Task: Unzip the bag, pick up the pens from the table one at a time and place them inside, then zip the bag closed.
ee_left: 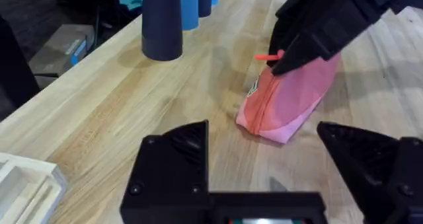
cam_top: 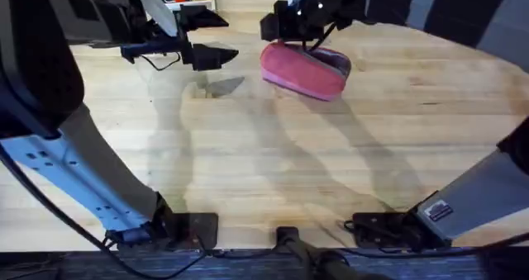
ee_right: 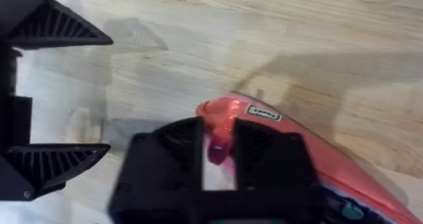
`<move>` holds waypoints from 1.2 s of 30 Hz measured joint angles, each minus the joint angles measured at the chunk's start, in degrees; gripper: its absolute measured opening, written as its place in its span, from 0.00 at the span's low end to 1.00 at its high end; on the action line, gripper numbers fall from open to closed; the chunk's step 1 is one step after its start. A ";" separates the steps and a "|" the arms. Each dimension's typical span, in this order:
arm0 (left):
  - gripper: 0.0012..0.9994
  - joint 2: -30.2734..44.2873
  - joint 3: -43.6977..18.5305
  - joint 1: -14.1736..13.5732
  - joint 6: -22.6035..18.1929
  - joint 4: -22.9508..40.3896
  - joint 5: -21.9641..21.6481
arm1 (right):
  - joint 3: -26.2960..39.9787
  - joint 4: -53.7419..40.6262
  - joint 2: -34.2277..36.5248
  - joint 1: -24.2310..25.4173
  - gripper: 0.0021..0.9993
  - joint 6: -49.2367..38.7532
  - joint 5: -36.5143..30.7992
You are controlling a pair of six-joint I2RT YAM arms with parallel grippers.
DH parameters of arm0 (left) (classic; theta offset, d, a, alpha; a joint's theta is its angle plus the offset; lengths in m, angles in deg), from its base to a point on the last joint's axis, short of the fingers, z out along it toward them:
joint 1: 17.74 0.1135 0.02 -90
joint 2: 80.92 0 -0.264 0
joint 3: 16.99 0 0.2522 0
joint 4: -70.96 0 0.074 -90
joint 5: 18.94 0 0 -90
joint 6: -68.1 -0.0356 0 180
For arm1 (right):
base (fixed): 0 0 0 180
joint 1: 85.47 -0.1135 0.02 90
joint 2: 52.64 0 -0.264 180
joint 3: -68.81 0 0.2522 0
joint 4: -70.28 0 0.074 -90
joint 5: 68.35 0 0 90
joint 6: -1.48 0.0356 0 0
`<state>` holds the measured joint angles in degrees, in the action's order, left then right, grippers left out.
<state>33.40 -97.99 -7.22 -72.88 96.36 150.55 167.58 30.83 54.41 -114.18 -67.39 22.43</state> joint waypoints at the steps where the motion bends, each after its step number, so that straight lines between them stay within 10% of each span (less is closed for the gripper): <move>1: 0.99 0.00 0.00 0.00 0.00 -0.02 0.00 | 0.00 -0.10 0.00 0.00 0.20 0.08 -0.37; 4: 0.99 0.02 0.00 0.00 0.00 -0.01 0.00 | 0.00 -0.06 0.02 0.02 0.04 0.29 -1.27; 23: 0.99 0.02 0.00 -0.46 0.00 1.07 0.00 | 0.00 0.03 0.00 0.00 0.03 0.98 -1.67; 36: 0.99 0.01 0.00 -7.53 0.00 1.11 -3.25 | 0.00 -0.06 -4.91 0.00 0.03 0.97 -1.67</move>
<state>33.41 -97.99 -14.74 -72.88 97.48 147.29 167.58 30.78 49.50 -114.18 -66.42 20.76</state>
